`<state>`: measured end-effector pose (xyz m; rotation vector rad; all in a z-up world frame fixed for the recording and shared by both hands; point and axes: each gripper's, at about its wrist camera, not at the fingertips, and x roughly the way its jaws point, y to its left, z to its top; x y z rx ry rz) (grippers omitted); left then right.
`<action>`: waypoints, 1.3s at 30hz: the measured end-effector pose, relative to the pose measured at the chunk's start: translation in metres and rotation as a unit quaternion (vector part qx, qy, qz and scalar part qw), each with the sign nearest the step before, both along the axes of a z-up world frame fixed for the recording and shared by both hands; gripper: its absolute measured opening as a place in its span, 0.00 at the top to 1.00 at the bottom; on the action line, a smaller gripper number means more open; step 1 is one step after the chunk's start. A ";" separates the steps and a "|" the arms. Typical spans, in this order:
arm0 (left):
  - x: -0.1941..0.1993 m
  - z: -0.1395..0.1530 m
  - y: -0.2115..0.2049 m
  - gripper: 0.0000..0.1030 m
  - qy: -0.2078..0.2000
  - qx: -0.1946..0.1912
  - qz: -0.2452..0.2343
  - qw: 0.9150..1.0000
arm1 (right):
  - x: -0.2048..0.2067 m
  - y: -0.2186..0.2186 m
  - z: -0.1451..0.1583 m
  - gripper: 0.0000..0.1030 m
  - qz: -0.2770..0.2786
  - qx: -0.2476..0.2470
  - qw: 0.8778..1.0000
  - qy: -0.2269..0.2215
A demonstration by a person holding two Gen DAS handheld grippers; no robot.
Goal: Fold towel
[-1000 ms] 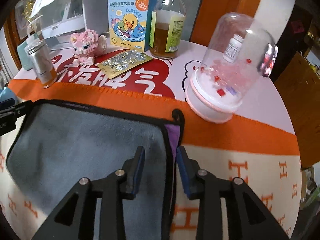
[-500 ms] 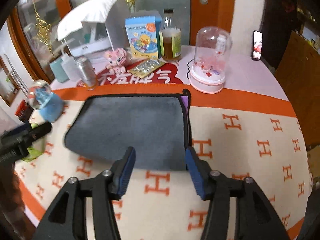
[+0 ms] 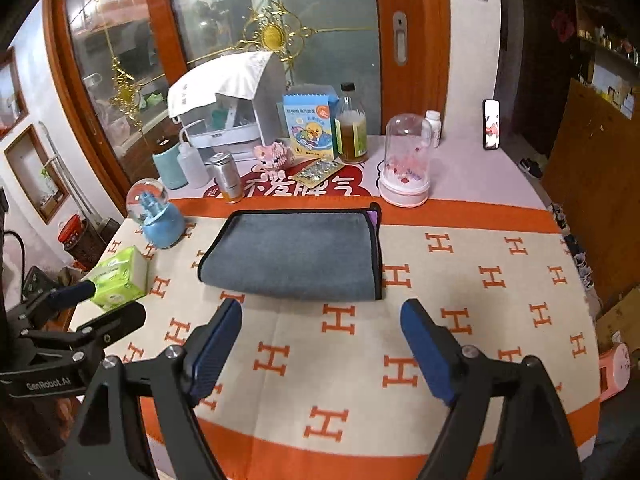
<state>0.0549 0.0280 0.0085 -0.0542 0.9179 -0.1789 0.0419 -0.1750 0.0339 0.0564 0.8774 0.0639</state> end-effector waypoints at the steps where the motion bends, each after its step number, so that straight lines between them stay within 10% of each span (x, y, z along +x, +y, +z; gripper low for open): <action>1: -0.004 0.004 0.000 0.01 -0.001 -0.001 0.002 1.000 | -0.004 0.002 0.002 0.20 0.002 -0.004 1.000 -0.001; 39: -0.085 0.012 -0.002 0.01 0.013 0.045 0.047 0.998 | -0.091 0.022 0.014 0.20 -0.015 -0.001 1.000 0.006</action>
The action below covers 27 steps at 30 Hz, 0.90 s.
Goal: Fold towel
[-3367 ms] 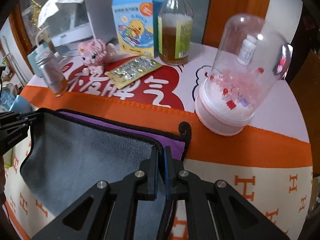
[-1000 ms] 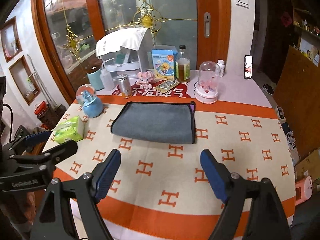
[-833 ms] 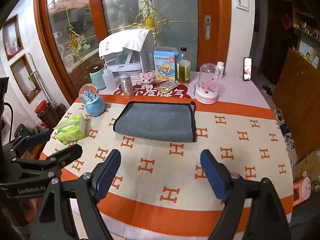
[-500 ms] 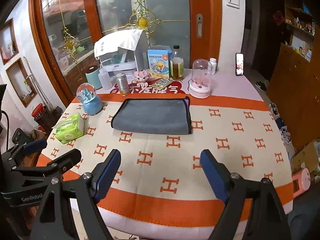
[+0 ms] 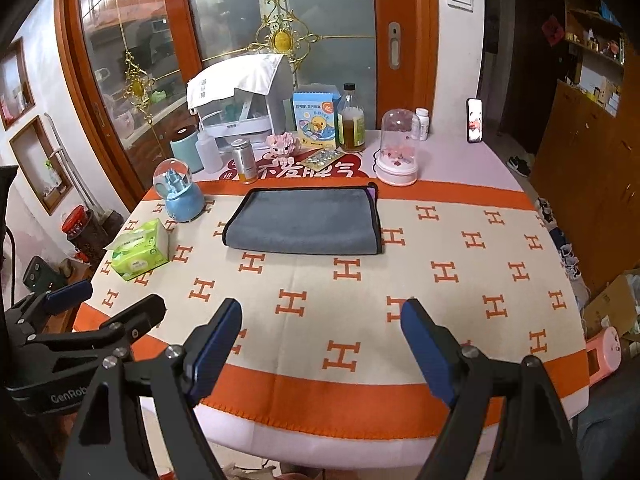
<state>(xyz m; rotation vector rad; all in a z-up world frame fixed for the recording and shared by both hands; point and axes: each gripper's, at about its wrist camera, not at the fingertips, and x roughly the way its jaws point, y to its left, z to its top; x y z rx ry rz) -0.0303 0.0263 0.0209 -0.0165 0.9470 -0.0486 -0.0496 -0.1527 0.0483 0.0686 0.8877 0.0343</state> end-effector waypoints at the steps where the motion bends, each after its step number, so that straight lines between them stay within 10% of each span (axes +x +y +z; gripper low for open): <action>1: 0.000 0.000 0.000 0.01 0.000 0.001 0.001 1.000 | 0.000 0.000 -0.001 0.20 -0.001 0.000 1.000 0.001; 27: 0.010 -0.002 -0.007 0.01 -0.004 0.022 -0.005 1.000 | 0.006 -0.004 -0.004 0.20 -0.010 -0.013 1.000 0.004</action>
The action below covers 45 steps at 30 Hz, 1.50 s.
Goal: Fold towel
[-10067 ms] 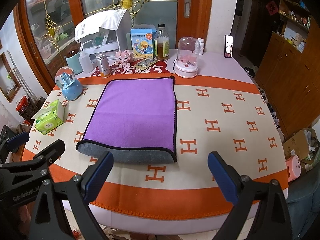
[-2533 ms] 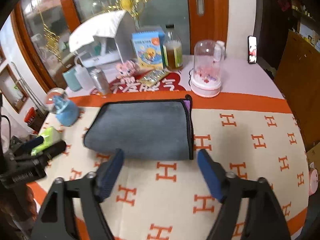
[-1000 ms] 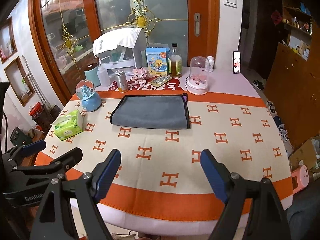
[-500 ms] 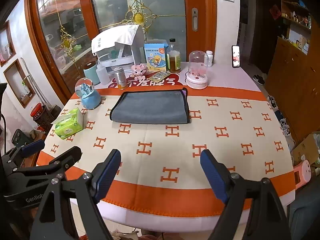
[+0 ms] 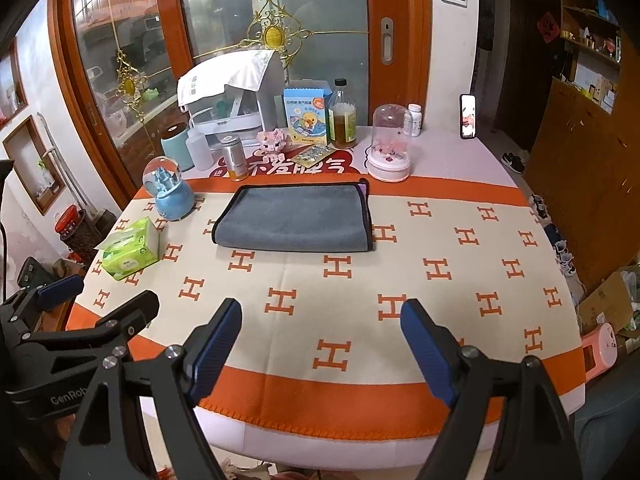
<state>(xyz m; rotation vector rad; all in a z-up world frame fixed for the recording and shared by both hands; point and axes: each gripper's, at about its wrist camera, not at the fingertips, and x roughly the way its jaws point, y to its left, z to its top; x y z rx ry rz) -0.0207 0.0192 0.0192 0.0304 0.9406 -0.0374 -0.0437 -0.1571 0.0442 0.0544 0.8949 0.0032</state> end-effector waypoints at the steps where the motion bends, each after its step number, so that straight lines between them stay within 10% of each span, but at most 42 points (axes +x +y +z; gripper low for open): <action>1: 0.001 0.000 0.000 0.01 0.000 0.001 0.000 1.000 | 0.001 0.000 0.000 0.20 0.000 0.000 1.000 0.001; 45: 0.012 -0.004 0.009 0.01 0.003 0.008 -0.004 1.000 | 0.009 0.003 -0.010 0.20 -0.003 -0.003 1.000 0.011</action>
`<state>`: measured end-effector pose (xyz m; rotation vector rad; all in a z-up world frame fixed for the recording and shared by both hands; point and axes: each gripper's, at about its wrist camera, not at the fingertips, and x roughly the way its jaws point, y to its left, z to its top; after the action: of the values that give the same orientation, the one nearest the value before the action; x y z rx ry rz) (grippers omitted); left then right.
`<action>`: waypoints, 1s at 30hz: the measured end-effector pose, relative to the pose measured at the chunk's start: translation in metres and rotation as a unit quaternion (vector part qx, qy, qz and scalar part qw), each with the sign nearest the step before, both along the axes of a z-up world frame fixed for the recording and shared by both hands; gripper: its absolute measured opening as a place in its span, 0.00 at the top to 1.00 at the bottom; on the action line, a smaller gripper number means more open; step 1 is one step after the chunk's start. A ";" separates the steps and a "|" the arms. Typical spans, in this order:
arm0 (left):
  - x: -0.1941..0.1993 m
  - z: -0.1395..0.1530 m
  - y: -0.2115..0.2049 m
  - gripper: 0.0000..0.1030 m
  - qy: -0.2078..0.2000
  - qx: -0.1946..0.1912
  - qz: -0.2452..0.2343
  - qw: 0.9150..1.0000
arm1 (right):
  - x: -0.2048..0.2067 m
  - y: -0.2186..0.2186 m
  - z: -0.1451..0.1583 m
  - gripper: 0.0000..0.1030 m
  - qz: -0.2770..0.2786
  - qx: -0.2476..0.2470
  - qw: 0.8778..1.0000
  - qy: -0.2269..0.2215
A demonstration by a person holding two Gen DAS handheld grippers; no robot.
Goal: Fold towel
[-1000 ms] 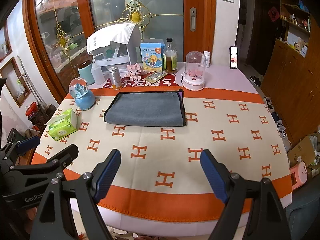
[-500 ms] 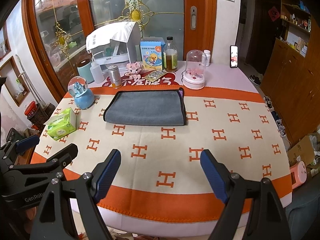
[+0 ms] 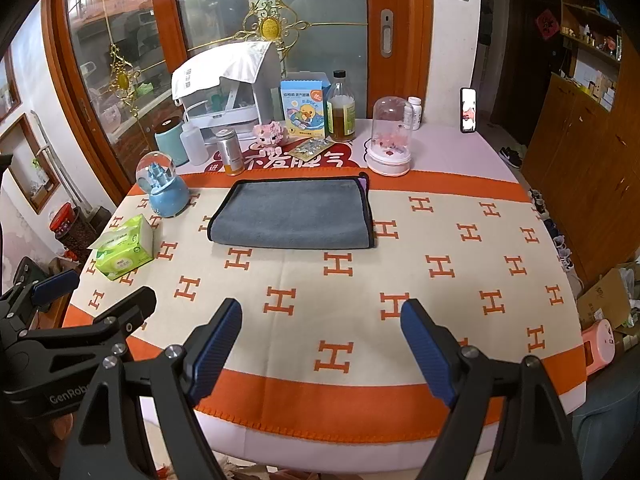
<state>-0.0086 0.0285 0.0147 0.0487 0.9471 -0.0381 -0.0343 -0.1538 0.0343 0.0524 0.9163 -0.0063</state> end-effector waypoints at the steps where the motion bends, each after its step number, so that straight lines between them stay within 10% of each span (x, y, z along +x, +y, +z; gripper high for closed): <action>1: 0.000 0.000 0.000 0.01 0.000 0.000 0.000 1.000 | 0.000 0.000 0.000 0.20 0.000 0.000 1.000 0.000; 30: 0.000 -0.006 0.010 0.01 0.003 0.002 0.000 1.000 | 0.001 0.004 -0.001 0.20 0.002 0.001 1.000 0.003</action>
<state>-0.0088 0.0383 0.0088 0.0526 0.9522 -0.0361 -0.0330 -0.1495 0.0338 0.0527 0.9221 -0.0020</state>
